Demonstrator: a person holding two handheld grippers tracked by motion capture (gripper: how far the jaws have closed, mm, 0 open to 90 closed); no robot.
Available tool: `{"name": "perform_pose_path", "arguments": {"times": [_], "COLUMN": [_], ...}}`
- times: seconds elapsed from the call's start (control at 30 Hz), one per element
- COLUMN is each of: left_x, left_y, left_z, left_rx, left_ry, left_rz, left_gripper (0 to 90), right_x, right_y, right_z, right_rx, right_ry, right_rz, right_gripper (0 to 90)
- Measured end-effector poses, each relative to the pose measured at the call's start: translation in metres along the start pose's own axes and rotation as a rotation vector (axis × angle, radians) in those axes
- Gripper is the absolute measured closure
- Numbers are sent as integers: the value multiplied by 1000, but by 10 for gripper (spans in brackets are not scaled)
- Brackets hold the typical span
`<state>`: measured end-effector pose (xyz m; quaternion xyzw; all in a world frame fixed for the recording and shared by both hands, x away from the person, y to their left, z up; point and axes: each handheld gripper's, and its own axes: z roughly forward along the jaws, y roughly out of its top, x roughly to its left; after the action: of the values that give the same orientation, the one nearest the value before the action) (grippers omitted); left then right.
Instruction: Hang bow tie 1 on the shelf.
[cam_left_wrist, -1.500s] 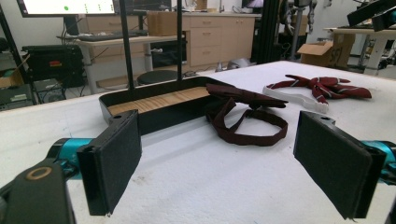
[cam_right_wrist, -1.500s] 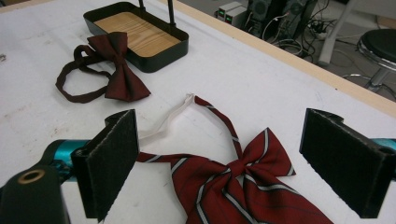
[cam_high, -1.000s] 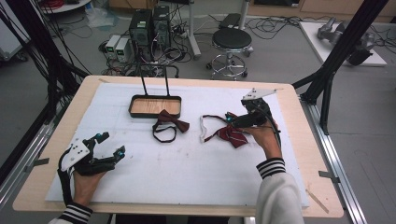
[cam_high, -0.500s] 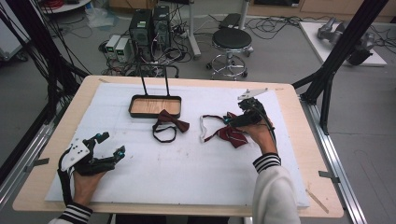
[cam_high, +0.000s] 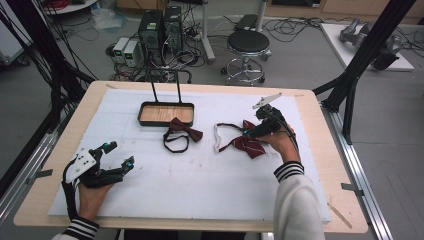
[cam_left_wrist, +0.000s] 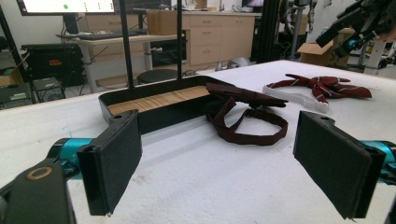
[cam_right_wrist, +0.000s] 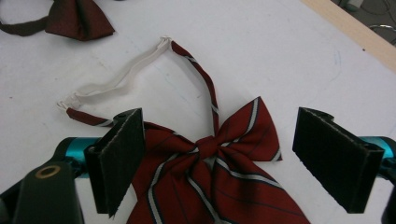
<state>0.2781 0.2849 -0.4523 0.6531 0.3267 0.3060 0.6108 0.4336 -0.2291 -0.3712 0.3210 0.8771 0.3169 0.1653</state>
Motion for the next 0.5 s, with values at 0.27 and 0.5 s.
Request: {"name": "perform_pose_path", "arguments": {"times": [0.27, 0.5], "left_x": [0, 0], "left_y": [0, 0], "left_z": [0, 0], "left_rx": [-1, -1], "left_ry": [0, 1], "left_rz": [0, 0], "left_gripper": [159, 159], "right_x": [-4, -7], "right_y": [11, 12], "right_z": [1, 13], "right_rx": [59, 109], "right_ry": [-3, 24], "right_rz": [-38, -42], "right_gripper": [161, 162]}}
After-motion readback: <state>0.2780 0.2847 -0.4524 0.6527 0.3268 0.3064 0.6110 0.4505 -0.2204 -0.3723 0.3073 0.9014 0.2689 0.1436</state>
